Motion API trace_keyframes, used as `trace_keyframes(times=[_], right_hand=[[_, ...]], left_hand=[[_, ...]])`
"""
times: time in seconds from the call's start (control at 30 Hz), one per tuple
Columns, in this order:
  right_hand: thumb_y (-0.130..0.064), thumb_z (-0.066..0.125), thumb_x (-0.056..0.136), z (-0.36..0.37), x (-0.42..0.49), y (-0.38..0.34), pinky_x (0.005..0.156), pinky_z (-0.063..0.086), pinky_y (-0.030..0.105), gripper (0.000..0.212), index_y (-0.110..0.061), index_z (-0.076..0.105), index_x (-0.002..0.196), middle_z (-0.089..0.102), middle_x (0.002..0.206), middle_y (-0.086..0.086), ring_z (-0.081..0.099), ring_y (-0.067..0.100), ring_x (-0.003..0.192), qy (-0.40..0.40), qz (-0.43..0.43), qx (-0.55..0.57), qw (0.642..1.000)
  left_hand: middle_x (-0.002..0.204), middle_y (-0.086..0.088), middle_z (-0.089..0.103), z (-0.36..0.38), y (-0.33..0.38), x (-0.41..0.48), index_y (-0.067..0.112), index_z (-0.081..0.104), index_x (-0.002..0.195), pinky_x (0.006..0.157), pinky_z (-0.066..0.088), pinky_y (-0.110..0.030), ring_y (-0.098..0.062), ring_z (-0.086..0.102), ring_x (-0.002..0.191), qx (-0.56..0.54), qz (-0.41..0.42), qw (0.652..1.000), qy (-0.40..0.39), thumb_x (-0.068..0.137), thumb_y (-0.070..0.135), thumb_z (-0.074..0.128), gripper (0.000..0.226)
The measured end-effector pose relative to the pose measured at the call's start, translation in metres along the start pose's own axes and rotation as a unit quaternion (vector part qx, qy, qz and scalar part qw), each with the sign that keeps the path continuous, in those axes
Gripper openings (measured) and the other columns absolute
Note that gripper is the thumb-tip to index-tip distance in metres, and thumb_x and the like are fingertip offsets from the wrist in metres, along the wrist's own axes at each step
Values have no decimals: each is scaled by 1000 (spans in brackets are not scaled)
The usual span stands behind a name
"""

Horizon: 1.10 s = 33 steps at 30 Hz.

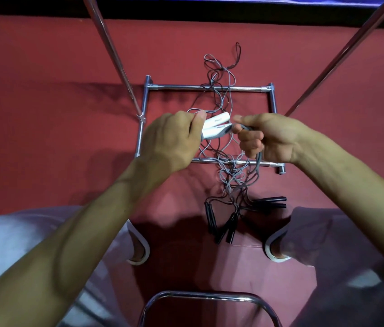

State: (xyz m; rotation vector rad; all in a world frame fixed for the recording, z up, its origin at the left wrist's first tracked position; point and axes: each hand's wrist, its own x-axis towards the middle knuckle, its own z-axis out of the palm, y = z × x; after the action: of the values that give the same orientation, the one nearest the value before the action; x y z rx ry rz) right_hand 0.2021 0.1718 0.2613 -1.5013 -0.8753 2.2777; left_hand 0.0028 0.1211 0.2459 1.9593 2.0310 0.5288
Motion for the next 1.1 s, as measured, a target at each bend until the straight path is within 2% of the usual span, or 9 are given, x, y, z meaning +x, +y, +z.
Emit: trace_keyframes(times=[0.1,0.23,0.33,0.47,0.6,0.8,0.93,1.0,1.1], right_hand=[[-23,38,108,-3,-1,0,40,17,15,36,-13,53,78,28,40,-10,31,3,34,10,29,-1,1000],[-24,38,108,-1,-6,-1,36,21,12,36,-11,59,82,31,44,-10,35,3,37,41,65,-68,995],[-25,38,108,6,-7,-1,37,24,12,38,-10,61,82,34,45,-9,37,4,37,24,78,-58,995],[-24,38,107,12,-11,-1,39,21,14,39,-12,56,74,33,41,-9,36,4,35,-64,91,-11,994],[-26,40,104,5,-16,-6,43,14,15,34,-16,50,72,32,41,-10,34,3,35,-84,81,-20,993],[-29,76,75,1,-29,-14,47,14,26,34,3,64,76,39,48,-1,34,8,40,-83,-65,-274,956],[-4,78,85,-7,-41,-24,57,50,33,9,1,76,92,69,73,17,57,24,58,-110,-195,-457,861],[1,79,84,-14,-42,-26,72,58,43,7,-3,75,88,73,80,17,66,26,69,-88,-248,-481,837],[-1,81,79,-18,-39,-26,71,58,38,12,1,74,88,74,80,18,68,20,71,-99,-280,-451,842]], left_hand=[[77,-12,66,-1,2,-5,15,57,81,63,32,-36,-41,60,80,25,54,998,-13,100,67,26,63],[90,-5,66,9,5,-12,23,61,98,67,35,-33,-33,63,90,98,95,987,-88,75,89,53,70],[84,-3,58,17,9,-18,26,57,98,70,38,-34,-32,63,92,93,82,984,-127,65,96,55,78],[84,-5,64,18,15,-20,25,62,103,69,39,-35,-34,63,85,86,90,985,-121,72,93,50,75],[69,4,41,13,14,-15,23,51,85,66,36,-36,-30,48,72,71,99,983,-141,86,80,47,57],[70,0,52,7,9,-10,19,58,82,62,39,-38,-30,54,68,53,126,976,-167,87,80,44,63],[64,-3,54,-1,7,-10,14,56,74,57,43,-41,-26,53,61,17,128,967,-219,83,80,48,67],[62,-3,54,-4,9,-12,13,58,74,57,45,-42,-25,53,58,-11,141,959,-247,82,80,49,68],[58,-4,48,-7,14,-16,12,57,71,54,39,-39,-23,46,53,-53,154,950,-267,87,71,59,61]])
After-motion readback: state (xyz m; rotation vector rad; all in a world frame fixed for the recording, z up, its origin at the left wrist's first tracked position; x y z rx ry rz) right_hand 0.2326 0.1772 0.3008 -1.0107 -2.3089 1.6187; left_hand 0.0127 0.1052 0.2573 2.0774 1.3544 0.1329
